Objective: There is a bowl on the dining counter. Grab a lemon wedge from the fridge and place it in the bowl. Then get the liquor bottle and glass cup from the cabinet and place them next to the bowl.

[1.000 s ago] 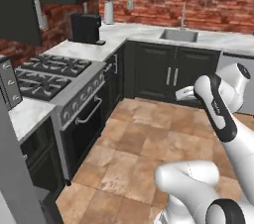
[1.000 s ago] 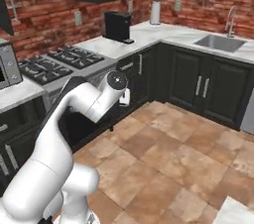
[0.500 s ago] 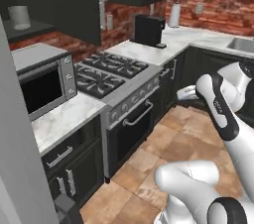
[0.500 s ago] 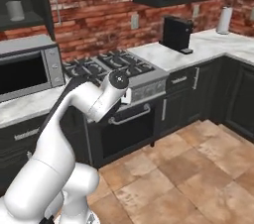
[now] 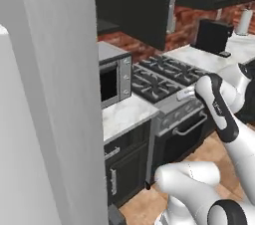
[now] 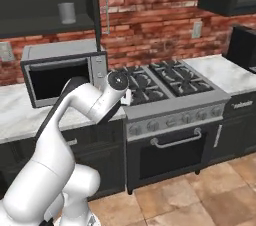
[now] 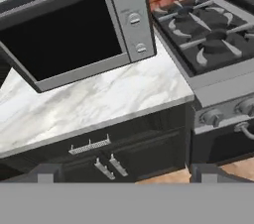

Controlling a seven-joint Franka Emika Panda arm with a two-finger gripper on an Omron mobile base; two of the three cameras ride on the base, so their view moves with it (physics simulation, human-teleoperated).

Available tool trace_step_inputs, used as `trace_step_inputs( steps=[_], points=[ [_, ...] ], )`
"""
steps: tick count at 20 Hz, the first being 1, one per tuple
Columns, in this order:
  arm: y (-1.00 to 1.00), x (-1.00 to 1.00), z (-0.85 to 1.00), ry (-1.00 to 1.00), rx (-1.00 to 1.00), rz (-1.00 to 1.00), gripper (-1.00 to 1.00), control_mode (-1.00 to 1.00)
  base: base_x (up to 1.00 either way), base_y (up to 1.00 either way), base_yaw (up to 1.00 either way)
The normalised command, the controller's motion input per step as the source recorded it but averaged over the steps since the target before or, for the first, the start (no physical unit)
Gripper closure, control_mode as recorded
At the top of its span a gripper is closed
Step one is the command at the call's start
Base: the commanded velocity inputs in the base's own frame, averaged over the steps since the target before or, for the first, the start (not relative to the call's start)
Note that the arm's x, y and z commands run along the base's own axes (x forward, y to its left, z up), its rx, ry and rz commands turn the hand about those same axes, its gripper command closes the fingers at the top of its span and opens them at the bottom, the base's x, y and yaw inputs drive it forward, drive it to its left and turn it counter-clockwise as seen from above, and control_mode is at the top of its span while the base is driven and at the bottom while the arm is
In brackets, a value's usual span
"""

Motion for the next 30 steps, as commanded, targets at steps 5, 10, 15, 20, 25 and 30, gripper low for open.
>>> trace_step_inputs(
  steps=[5,10,15,20,25,30],
  points=[
    [0.0,0.0,0.0,0.0,0.0,0.0,-1.0,1.0,0.56,0.34,0.44],
    [0.0,0.0,0.0,0.0,0.0,0.0,-1.0,1.0,0.31,0.37,0.42],
    [0.0,0.0,0.0,0.0,0.0,0.0,-1.0,1.0,0.38,0.09,0.42],
    [0.0,0.0,0.0,0.0,0.0,0.0,-1.0,1.0,0.25,0.1,0.42],
    [0.0,0.0,0.0,0.0,0.0,0.0,-1.0,1.0,0.25,0.08,0.42],
    [0.0,0.0,0.0,0.0,0.0,0.0,-1.0,1.0,0.36,0.09,0.35]
  ],
)
